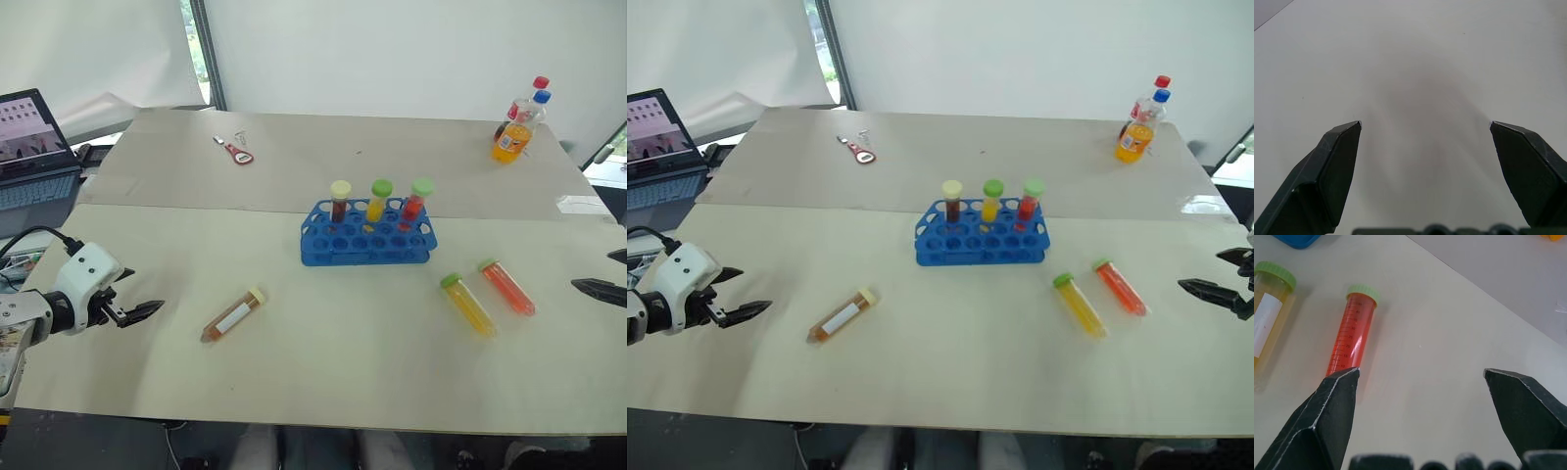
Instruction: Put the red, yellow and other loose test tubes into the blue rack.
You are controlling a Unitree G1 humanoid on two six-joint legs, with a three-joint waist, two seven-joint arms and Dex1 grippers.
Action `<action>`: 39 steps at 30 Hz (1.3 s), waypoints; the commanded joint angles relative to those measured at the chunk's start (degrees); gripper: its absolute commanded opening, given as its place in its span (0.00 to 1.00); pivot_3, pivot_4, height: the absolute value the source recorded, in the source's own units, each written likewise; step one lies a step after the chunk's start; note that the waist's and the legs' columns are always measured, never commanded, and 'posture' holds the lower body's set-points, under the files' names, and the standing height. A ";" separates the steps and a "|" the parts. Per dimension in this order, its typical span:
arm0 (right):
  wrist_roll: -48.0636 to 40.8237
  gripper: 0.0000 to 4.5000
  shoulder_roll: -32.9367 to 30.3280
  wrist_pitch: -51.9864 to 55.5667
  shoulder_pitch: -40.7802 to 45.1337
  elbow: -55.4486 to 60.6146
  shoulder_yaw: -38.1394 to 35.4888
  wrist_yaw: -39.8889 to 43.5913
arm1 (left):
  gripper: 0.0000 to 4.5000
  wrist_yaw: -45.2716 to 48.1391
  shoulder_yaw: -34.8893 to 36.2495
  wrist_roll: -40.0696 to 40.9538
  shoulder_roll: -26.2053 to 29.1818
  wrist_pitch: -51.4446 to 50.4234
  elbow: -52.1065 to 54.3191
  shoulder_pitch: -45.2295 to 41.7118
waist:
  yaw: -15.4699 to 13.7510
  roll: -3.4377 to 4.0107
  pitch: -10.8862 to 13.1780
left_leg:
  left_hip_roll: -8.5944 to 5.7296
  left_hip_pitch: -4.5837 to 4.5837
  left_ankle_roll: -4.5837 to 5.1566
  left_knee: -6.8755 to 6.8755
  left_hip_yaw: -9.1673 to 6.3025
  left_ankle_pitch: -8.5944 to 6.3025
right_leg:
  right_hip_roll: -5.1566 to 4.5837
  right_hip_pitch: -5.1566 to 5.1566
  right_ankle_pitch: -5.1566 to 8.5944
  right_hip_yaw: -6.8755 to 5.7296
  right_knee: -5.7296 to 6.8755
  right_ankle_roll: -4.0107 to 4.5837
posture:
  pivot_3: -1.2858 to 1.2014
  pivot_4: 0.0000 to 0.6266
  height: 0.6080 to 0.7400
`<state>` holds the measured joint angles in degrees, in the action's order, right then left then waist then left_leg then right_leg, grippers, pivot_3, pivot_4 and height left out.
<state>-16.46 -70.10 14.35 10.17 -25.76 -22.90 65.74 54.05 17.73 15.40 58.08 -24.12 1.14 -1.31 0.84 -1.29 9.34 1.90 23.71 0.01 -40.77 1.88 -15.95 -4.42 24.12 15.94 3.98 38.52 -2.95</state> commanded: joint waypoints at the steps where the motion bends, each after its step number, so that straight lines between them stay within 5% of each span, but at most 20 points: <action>1: -0.07 1.00 -0.63 -0.39 1.34 -0.29 -0.83 -0.28 | 0.99 0.15 2.09 0.76 0.07 0.63 -1.06 -0.92 | 0.00 0.00 0.00 | 0.00 0.00 0.00 0.00 0.00 0.00 | 0.00 0.00 0.00 0.00 0.00 0.00 | 0.52 0.24 0.74; 11: -0.92 1.00 1.34 -1.96 2.77 -2.03 -1.37 -0.37 | 0.99 2.41 3.48 3.67 0.45 0.55 -0.87 -1.74 | -0.01 0.00 0.00 | -0.01 0.00 0.00 -0.01 0.01 0.00 | -0.01 0.00 0.00 0.00 0.01 0.00 | 0.52 0.24 0.74; 20: -2.54 1.00 1.84 7.13 6.41 6.55 2.65 1.32 | 0.99 3.66 -6.33 17.34 -4.14 -11.88 21.94 -11.82 | -0.18 0.00 0.00 | -0.02 0.03 0.00 -0.12 -0.06 0.00 | -0.02 -0.06 -0.01 -0.01 0.08 -0.01 | 0.52 0.24 0.74; 26: 2.29 1.00 0.80 19.69 13.66 9.92 13.21 -2.63 | 0.99 3.98 -14.40 19.73 -8.39 -14.55 25.36 -20.04 | 0.30 0.03 -0.01 | -0.04 0.02 -0.01 -0.12 -0.08 0.01 | 0.01 0.03 -0.01 0.04 0.19 0.00 | 0.52 0.24 0.74; 39: 13.44 1.00 10.72 29.97 38.27 -10.46 34.61 0.70 | 0.99 6.34 -27.37 15.07 -18.48 -9.09 23.10 -29.75 | -0.22 0.03 -0.01 | -0.09 0.13 -0.01 -0.16 -0.09 0.01 | 0.00 0.06 -0.01 0.01 -0.01 0.00 | 0.52 0.24 0.74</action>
<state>-4.61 -58.58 44.21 46.68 -34.52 11.36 65.46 59.90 -9.47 30.83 39.97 -34.89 23.71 -29.80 0.63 -1.26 9.33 1.80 23.85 0.00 -40.94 1.79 -15.94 -4.43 24.18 15.93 3.99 38.49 -2.95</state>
